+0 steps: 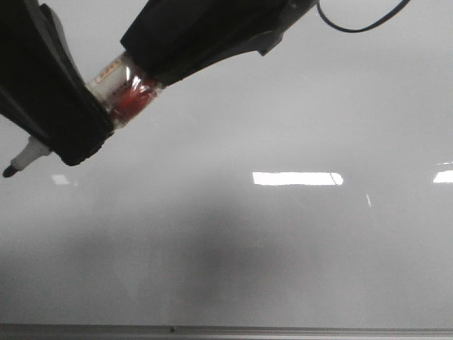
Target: Write number 9 on whiteboard
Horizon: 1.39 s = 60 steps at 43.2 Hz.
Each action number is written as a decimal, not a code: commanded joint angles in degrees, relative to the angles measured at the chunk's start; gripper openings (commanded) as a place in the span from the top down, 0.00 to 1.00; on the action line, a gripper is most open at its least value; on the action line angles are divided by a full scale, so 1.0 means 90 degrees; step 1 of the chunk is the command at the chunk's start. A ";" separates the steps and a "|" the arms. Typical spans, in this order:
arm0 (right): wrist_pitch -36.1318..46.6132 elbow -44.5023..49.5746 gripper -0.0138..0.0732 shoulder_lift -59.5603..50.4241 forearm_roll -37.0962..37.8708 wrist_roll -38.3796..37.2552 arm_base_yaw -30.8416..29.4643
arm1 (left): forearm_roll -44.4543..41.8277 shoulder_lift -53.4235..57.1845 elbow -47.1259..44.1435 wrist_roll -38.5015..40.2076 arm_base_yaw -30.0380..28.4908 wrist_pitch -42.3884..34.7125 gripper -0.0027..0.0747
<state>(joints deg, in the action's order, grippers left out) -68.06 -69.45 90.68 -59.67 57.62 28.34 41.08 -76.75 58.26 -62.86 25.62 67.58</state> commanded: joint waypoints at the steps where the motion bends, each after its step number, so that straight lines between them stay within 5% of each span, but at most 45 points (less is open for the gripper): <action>1: -0.0257 -0.0199 0.92 -0.0189 -0.0647 0.0077 -0.0006 | 0.0525 0.0194 0.0191 -0.0013 0.0050 -0.0246 0.77; 9: -0.0405 -0.0172 0.92 -0.0229 -0.0417 0.0029 -0.0187 | 0.0525 0.0206 0.0191 -0.0013 0.0037 -0.0440 0.24; 13: -0.0361 0.0004 0.92 -0.0382 -0.0060 -0.0243 -0.0511 | 0.0525 0.0277 0.0191 -0.0013 0.0037 -0.0796 0.18; 20: -0.0082 0.0758 0.92 -0.0898 0.0209 -0.0372 -0.1429 | 0.0491 0.0556 0.0191 0.0051 0.0009 -0.1346 0.34; 28: 0.1705 0.1565 0.92 -0.1574 -0.0080 -0.0330 -0.2135 | 0.0636 0.0887 -0.0247 0.0067 0.0009 -0.1453 0.80; 33: 0.2247 0.1682 0.92 -0.1632 -0.0684 0.0184 -0.2032 | 0.0870 0.1171 -0.0845 0.0067 0.0009 -0.1809 0.99; 45: 0.3119 0.1677 0.92 -0.1424 -0.2640 0.1409 -0.1855 | 0.1152 0.2456 -0.2188 0.0007 0.0009 -0.3130 0.99; 60: 0.3499 0.1457 0.92 -0.0683 -0.3059 0.1819 -0.1855 | 0.1912 0.3774 -0.3027 -0.0348 0.0009 -0.3890 0.99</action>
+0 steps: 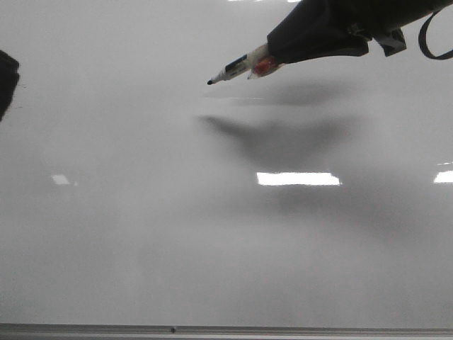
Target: Write number 9 on whiteboard
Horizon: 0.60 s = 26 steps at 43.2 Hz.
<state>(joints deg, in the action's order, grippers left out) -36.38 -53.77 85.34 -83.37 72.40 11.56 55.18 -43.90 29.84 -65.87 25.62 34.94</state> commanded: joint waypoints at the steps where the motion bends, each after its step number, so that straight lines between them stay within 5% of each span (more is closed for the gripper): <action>1: 0.0007 -0.0302 0.92 -0.0048 -0.0461 0.0198 0.0009 | 0.0345 0.0124 0.0130 -0.0013 0.0009 -0.0264 0.99; 14: 0.0221 -0.0987 0.92 0.0523 -0.0846 0.0342 0.0130 | 0.0345 0.0124 0.0130 -0.0004 0.0009 -0.0239 0.99; 26: 0.0579 -0.1600 0.92 0.1276 -0.0814 0.0328 0.0958 | 0.0345 0.0124 0.0130 -0.0004 0.0009 -0.0239 0.99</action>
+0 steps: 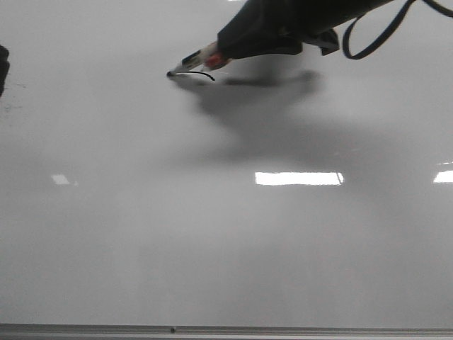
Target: Write number 9 on whiteboard
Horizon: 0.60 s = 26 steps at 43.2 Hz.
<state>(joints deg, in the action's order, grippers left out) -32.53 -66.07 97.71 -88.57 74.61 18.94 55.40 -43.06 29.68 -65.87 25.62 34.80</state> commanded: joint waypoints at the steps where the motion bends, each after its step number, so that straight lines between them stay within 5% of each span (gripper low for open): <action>1: 0.0160 -0.0210 0.92 -0.0069 -0.0179 0.0060 0.0162 | 0.0321 0.0030 0.0148 -0.0004 0.0009 -0.0223 0.99; 14: 0.0279 0.0804 0.91 -0.0549 0.0050 -0.0088 -0.0385 | 0.0321 0.0030 0.0148 -0.0004 0.0009 -0.0223 0.99; 26: 0.0260 0.0492 0.91 -0.1027 0.0061 -0.0088 -0.0919 | 0.0321 0.0030 0.0148 -0.0004 0.0009 -0.0223 0.99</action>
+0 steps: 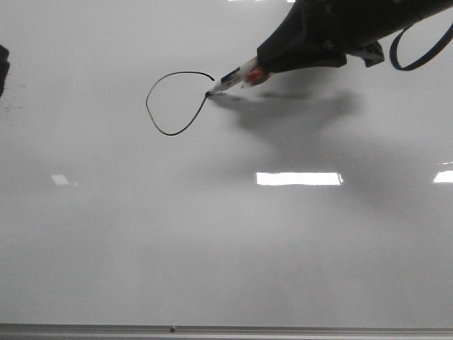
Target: Write number 9 on whiteboard
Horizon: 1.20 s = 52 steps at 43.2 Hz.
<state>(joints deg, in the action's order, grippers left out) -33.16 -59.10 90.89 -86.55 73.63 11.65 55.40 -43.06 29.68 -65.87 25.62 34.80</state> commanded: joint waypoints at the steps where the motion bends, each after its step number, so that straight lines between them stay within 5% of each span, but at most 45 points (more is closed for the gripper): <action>1: 0.0330 -0.0292 0.91 -0.0263 -0.0165 0.0021 -0.0109 | 0.0321 0.0030 0.0148 -0.0004 0.0009 -0.0223 0.99; 21: 0.0463 0.1210 0.91 0.0275 0.0194 -0.0003 0.0213 | 0.0321 0.0030 0.0148 -0.0004 0.0009 -0.0223 0.99; 33: -0.1348 0.0993 0.91 -0.0556 0.0203 0.0063 0.0239 | 0.0330 0.0030 0.0148 -0.0004 0.0009 -0.0182 0.97; 38: -0.1948 0.0732 0.91 -0.0997 0.1108 0.0063 0.0244 | 0.0330 0.0030 0.0162 -0.0004 0.0009 -0.0055 0.83; 47: -0.3232 -0.0028 0.91 -0.1137 0.2650 0.0063 0.0780 | -0.0066 -0.0358 0.0785 -0.0004 0.0009 0.0470 0.25; 52: -0.3333 -0.0379 0.91 -0.1137 0.2671 0.0063 0.1427 | -0.0184 -0.0988 0.1243 -0.0004 0.0009 0.1116 0.25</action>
<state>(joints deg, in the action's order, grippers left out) -60.83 -59.07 82.78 -60.28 73.51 21.52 52.17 -48.76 36.77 -65.87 25.62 42.51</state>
